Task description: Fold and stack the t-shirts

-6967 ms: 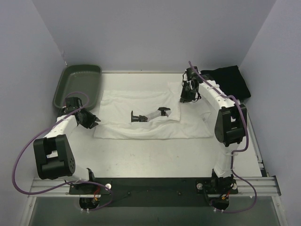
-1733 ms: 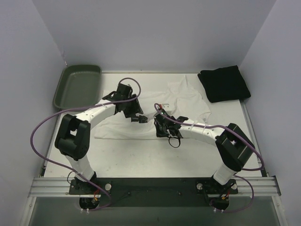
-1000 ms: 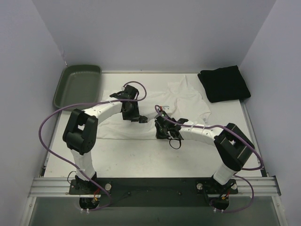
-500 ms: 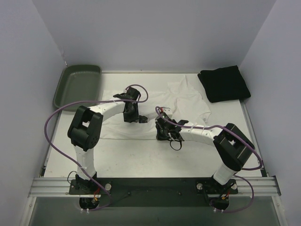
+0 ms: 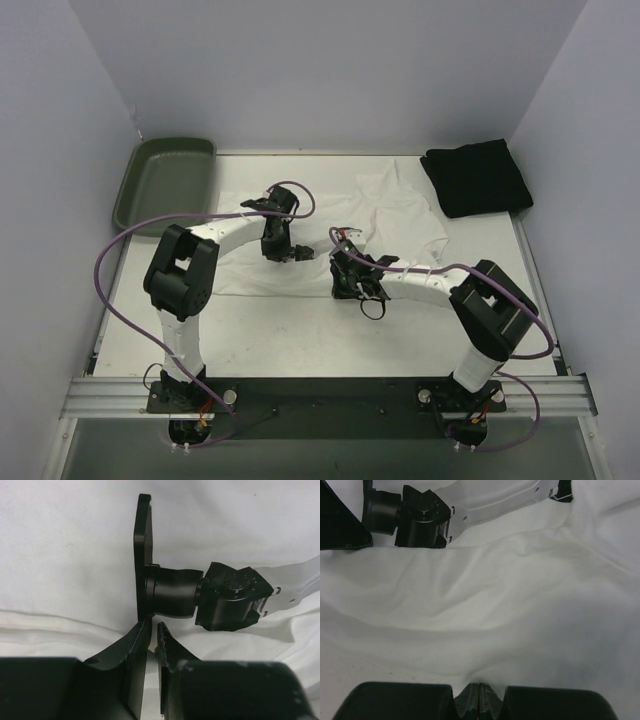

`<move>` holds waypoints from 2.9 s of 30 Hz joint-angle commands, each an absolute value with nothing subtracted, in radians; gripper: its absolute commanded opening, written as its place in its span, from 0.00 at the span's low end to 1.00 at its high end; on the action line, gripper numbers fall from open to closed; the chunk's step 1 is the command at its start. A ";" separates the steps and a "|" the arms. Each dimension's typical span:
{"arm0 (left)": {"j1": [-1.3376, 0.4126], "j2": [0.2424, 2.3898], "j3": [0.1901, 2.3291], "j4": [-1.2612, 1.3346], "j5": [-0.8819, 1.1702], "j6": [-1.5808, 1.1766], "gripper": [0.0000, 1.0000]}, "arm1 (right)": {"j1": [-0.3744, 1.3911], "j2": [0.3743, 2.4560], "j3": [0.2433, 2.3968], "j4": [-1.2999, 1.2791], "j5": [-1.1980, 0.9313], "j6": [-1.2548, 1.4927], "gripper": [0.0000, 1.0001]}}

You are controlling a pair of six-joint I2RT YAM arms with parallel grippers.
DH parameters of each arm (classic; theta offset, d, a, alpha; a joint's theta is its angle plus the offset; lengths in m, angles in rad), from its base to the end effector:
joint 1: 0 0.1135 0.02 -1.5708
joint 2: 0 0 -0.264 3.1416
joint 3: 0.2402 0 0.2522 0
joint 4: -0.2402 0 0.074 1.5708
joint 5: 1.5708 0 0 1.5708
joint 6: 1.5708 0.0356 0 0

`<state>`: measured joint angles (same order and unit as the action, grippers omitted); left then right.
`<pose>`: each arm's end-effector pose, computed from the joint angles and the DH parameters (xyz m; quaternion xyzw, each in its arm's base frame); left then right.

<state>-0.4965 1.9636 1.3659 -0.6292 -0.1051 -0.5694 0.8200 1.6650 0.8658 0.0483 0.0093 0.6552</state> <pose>0.3484 -0.1845 0.1661 -0.0448 0.9829 -0.0422 0.1735 0.2314 0.2475 0.1678 -0.0736 0.9142 0.2649 0.2978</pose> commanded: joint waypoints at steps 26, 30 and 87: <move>-0.434 1.888 1.434 -0.730 -0.058 -0.552 0.50 | 0.813 1.701 0.854 0.077 0.006 0.658 0.00; -0.457 1.947 1.522 -0.798 -0.022 -0.558 0.50 | 0.811 1.698 0.841 0.086 -0.018 0.660 0.00; -0.443 2.037 1.597 -0.861 -0.074 -0.557 0.00 | 0.799 1.660 0.767 0.121 -0.032 0.673 0.00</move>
